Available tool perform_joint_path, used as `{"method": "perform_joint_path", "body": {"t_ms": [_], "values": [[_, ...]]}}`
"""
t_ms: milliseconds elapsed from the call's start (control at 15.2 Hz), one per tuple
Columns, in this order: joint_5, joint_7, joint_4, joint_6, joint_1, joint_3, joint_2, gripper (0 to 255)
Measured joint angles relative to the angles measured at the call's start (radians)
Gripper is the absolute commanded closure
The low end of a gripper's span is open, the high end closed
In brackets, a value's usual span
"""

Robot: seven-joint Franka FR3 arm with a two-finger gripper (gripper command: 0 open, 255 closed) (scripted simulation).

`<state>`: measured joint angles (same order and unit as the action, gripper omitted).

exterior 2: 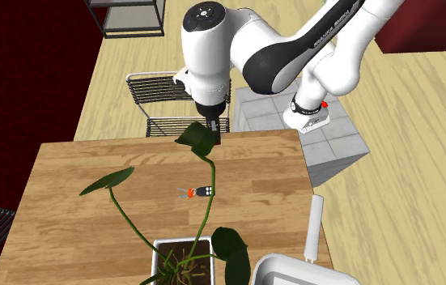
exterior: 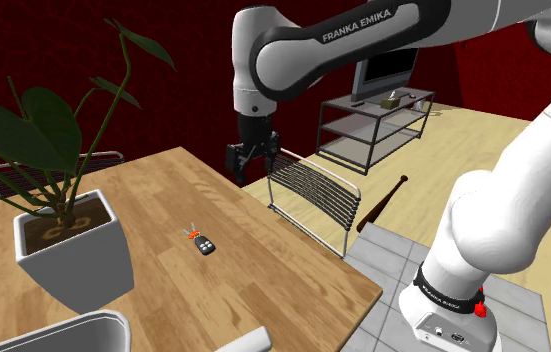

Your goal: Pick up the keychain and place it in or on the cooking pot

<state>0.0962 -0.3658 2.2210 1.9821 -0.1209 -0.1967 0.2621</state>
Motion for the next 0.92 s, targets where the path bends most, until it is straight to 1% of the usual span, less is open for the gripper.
{"method": "perform_joint_path", "body": {"t_ms": [264, 594, 924], "values": [[-0.017, -0.051, -0.074, 0.058, -0.014, -0.036, -0.143, 0], [-0.053, -0.124, -0.183, 0.103, -0.043, -0.073, -0.316, 0], [-0.097, -0.188, -0.317, 0.122, -0.081, -0.090, -0.487, 0]]}}
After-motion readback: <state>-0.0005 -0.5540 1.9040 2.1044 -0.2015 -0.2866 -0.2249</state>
